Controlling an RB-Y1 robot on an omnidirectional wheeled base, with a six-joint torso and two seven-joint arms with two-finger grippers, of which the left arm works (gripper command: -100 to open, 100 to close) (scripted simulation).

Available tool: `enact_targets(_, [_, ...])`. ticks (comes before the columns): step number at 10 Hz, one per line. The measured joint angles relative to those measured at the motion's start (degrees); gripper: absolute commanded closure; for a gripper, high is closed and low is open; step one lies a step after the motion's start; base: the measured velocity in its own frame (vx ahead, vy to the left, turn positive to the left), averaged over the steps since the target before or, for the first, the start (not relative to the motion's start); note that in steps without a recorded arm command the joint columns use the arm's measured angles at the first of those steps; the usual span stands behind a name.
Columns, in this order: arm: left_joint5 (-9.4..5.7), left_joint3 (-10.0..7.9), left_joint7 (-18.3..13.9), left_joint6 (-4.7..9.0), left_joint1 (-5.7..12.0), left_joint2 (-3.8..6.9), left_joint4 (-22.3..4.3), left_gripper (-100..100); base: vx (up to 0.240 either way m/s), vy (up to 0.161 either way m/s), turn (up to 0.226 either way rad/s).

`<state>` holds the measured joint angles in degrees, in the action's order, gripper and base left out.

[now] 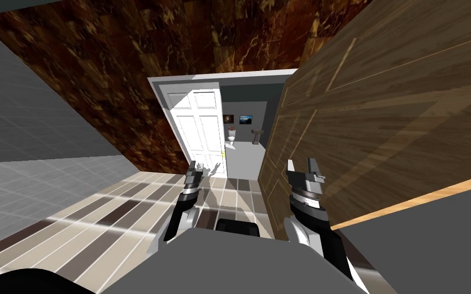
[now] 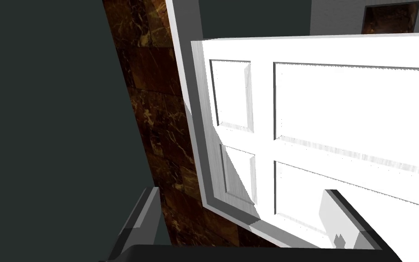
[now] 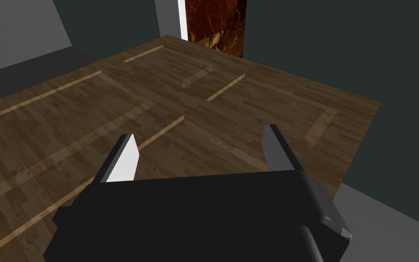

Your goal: Pull the door open

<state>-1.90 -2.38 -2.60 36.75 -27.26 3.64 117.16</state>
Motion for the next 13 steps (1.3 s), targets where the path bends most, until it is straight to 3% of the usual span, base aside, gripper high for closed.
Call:
enact_targets(10, [-0.39,-0.63,-1.1,1.71,2.53,1.69,-12.7,-100,0.100,0.021,-0.041])
enact_targets(13, [-0.63,-1.12,-1.5,1.99,4.03,2.35,-17.1,-100,0.090,0.020,-0.042])
